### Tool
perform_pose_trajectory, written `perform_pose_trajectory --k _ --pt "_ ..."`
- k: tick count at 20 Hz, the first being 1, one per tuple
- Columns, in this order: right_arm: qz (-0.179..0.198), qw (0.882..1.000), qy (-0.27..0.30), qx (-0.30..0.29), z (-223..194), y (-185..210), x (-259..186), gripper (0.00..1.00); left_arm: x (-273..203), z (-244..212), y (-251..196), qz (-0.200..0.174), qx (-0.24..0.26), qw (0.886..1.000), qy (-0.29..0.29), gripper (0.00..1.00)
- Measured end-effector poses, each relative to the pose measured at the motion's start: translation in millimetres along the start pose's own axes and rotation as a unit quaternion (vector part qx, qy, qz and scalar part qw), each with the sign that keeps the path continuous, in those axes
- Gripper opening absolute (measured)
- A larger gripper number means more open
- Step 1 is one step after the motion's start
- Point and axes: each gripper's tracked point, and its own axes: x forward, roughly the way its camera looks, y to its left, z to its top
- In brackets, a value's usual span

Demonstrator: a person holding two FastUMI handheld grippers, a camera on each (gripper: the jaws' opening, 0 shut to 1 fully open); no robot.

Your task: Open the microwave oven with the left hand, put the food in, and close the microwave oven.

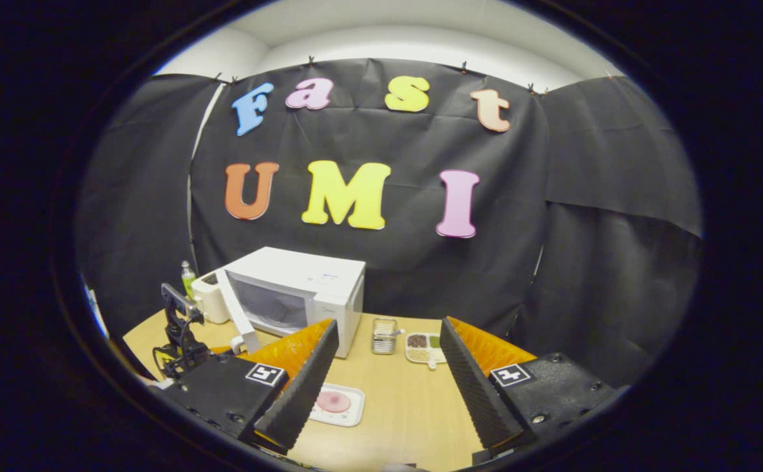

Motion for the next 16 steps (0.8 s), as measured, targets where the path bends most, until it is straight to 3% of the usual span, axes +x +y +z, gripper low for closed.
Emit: perform_pose_trajectory --k 5,8,11,12,13,16 --pt "0.05 0.999 -0.001 -0.012 -6 39 0 0.99 -38 -14 58 0.073 0.003 0.997 0.01 0.14" --pt "0.055 0.998 -0.004 -0.013 -5 46 0 0.99 -51 -17 82 0.108 -0.008 0.994 0.014 0.17" --pt "0.059 0.998 -0.005 -0.022 -4 49 -1 0.99 -57 -18 97 0.117 -0.019 0.993 0.017 0.39" --pt "0.059 0.998 -0.004 -0.023 -4 50 -2 0.99 -56 -18 99 0.114 -0.019 0.993 0.018 0.62" --pt "0.059 0.998 -0.004 -0.025 -5 51 -2 0.99 -61 -16 101 0.116 -0.013 0.993 0.013 0.77" --pt "0.063 0.997 -0.001 -0.033 -9 55 -1 0.99 -70 -8 108 0.122 0.016 0.992 -0.006 0.81"
